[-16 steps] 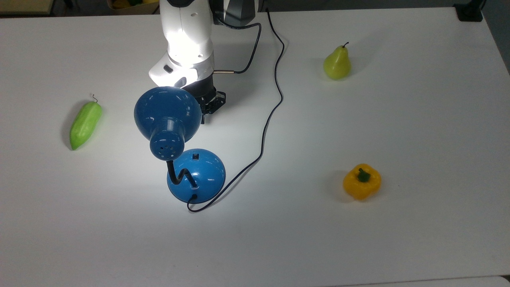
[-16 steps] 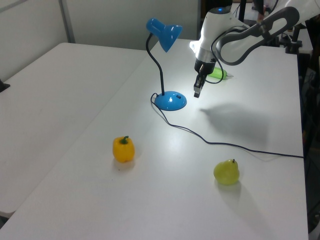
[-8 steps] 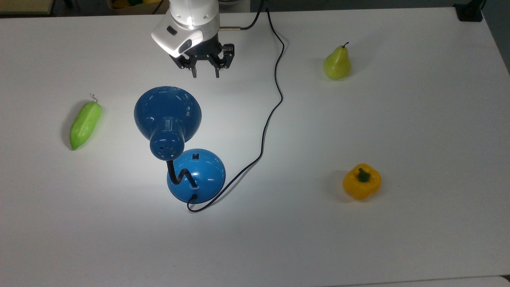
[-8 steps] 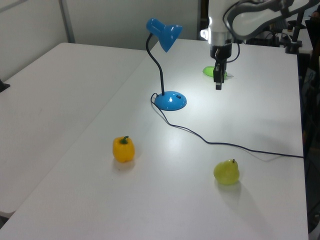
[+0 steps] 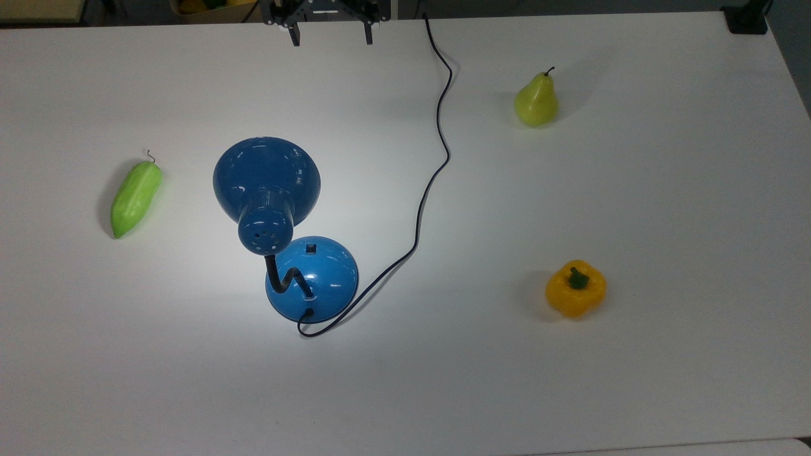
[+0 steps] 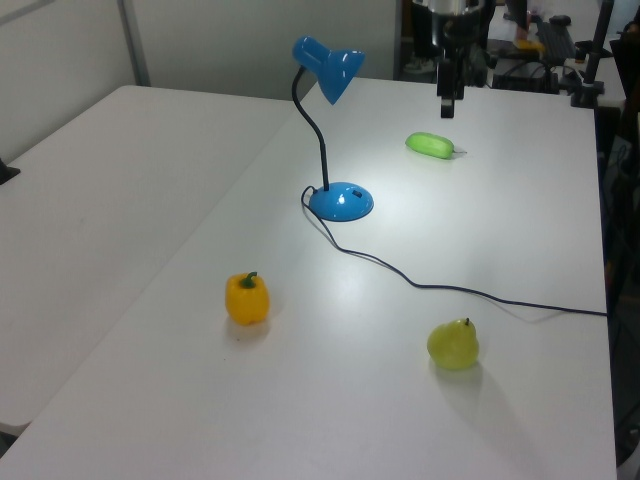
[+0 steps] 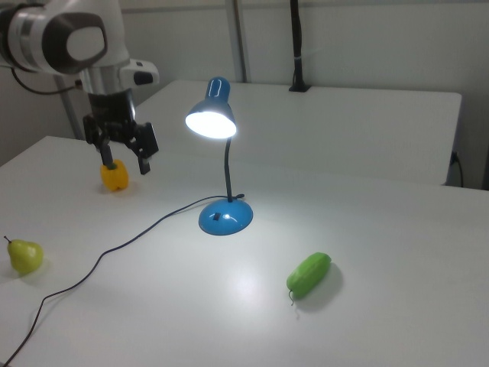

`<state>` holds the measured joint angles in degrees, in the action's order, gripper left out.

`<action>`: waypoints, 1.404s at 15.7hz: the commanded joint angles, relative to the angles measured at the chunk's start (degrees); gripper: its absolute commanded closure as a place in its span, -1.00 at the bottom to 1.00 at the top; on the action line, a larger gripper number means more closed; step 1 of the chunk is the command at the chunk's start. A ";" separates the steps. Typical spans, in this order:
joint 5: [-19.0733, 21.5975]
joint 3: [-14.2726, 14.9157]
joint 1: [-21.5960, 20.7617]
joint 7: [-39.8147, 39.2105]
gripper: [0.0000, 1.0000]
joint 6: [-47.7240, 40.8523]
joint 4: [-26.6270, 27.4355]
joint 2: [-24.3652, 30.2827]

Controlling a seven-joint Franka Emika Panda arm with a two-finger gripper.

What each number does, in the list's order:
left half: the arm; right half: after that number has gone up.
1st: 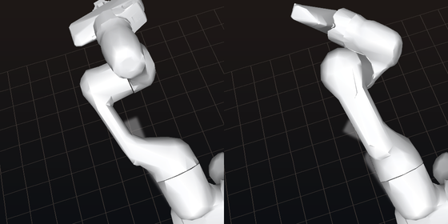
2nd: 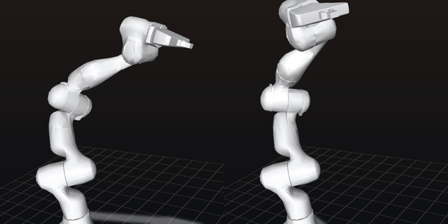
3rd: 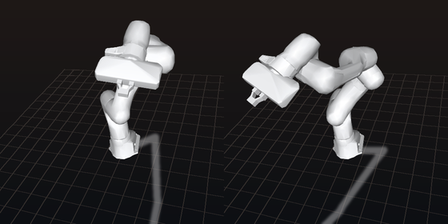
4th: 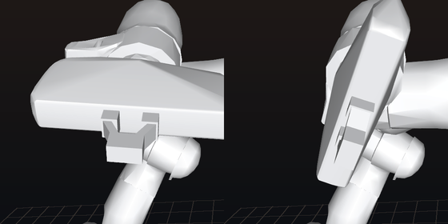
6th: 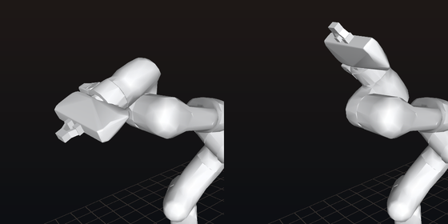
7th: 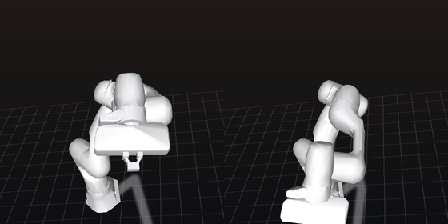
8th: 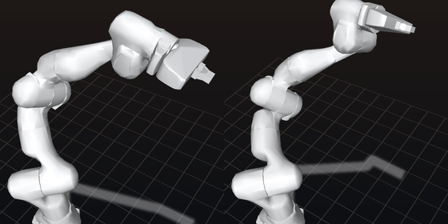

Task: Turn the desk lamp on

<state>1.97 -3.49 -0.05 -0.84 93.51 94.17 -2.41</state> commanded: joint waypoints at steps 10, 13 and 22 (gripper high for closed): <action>3.13 -0.55 0.40 7.52 -1.00 -2.11 -7.25 0.39; 2.60 0.93 -1.44 5.77 -1.00 1.66 -5.07 2.30; 2.77 6.04 -6.63 3.12 -1.00 3.17 -1.80 4.96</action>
<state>4.15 0.90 -5.26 3.44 95.25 89.74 0.68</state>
